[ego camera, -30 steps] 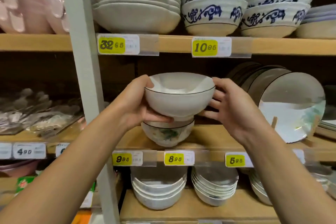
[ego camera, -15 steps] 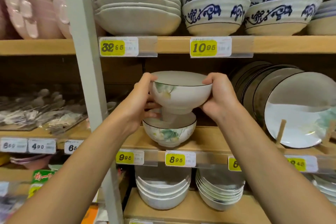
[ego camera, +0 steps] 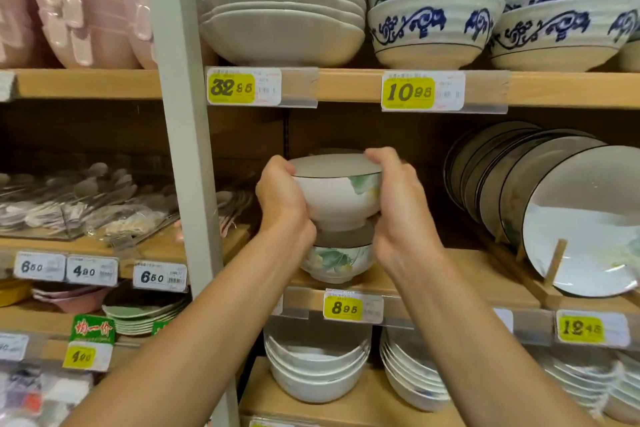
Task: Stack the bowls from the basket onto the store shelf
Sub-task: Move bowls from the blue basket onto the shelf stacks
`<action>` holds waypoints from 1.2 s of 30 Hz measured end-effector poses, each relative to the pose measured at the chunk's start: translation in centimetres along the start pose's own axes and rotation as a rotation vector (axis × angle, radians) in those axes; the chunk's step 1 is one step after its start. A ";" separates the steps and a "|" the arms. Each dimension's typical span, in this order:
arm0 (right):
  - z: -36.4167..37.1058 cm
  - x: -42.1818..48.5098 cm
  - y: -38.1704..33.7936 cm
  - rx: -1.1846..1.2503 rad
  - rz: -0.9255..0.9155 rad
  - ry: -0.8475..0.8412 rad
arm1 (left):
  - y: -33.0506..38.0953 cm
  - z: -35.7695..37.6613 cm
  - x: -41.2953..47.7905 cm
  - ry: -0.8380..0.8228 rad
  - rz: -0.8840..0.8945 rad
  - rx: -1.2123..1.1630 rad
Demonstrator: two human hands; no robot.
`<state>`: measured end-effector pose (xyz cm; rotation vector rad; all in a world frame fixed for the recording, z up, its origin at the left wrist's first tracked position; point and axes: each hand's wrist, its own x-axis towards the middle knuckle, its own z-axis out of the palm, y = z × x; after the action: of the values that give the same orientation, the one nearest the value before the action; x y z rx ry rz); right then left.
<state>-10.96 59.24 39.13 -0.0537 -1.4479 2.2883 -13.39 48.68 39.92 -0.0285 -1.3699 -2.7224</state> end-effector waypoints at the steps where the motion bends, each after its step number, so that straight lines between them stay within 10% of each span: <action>1: 0.2 -0.2 0.5 -0.048 -0.033 0.015 | -0.2 0.1 0.0 -0.010 0.027 0.020; 6: -1.1 2.5 -1.4 0.138 0.183 0.071 | 0.7 -0.8 1.0 -0.211 0.082 0.168; 13: -1.9 5.6 -2.4 0.066 0.396 -0.076 | 3.2 -0.7 1.8 -0.419 -0.285 0.178; 24: 0.3 0.7 0.8 -0.045 0.102 -0.061 | 1.1 -0.3 0.7 -0.023 -0.050 0.044; 36: 0.3 2.6 -1.1 -0.153 0.149 0.092 | 0.6 -4.4 0.9 -0.358 0.209 0.599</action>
<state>-13.07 60.33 40.73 -0.3183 -1.6168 2.2524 -14.15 44.74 37.81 -0.5965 -2.0842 -2.1067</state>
